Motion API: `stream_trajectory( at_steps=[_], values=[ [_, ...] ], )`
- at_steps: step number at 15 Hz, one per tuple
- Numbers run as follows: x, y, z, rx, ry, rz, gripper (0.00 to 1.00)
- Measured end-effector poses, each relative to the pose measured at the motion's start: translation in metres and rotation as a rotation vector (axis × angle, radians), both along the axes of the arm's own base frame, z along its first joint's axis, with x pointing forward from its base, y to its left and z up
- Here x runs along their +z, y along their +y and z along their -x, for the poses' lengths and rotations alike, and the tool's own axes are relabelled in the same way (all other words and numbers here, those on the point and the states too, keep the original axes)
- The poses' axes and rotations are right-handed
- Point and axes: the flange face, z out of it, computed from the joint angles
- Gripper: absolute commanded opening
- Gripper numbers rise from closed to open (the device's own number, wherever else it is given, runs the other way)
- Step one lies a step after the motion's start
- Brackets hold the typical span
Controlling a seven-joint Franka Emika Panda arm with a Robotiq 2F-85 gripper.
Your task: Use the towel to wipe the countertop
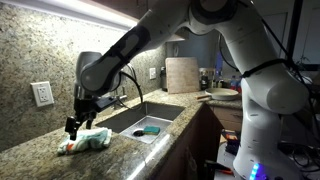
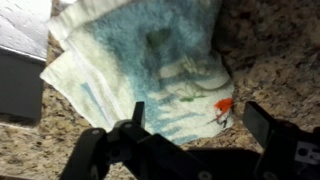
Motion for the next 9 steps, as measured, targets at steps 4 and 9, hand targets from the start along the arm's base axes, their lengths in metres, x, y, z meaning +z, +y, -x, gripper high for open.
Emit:
stream_trajectory(
  at_steps=[4,9],
  values=[
    [-0.039,0.017,-0.002,0.026,0.049,0.004,1.00],
    [-0.058,0.016,-0.013,0.033,0.075,0.030,0.69]
  ],
)
